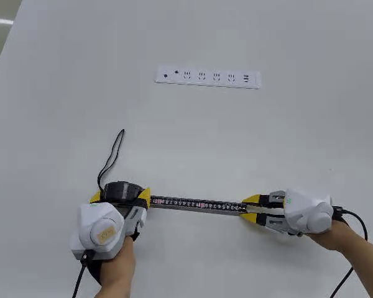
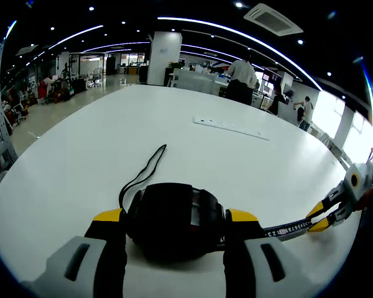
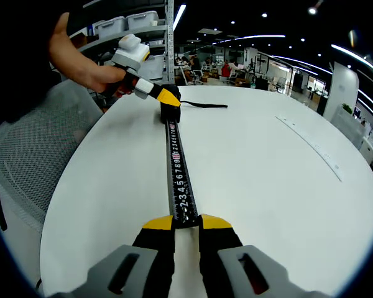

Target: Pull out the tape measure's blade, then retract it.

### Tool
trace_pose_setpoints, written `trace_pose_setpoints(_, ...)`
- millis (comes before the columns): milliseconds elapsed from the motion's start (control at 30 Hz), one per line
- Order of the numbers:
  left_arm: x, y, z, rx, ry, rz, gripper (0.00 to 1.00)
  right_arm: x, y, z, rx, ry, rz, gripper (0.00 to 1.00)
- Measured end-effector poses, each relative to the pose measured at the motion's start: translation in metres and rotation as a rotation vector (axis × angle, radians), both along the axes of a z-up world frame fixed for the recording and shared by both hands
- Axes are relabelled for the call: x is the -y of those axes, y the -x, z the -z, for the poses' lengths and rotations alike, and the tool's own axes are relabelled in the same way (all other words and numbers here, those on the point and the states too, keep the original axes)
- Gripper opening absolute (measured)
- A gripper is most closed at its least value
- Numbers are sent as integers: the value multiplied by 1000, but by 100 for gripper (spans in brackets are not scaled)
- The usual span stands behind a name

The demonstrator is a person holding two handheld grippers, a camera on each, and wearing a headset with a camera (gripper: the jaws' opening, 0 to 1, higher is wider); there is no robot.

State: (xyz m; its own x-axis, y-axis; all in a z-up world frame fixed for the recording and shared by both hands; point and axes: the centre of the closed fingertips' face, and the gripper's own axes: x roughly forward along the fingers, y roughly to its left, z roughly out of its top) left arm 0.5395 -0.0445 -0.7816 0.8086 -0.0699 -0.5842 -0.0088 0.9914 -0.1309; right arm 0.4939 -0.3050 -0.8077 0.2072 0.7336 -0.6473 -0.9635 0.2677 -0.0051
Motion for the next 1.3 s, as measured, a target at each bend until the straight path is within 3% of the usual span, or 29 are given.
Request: trace_pose_setpoints(1300, -2, 1, -2, -2, -1, 3, 60, -19, -1, -6, -15, -10, -34, 12)
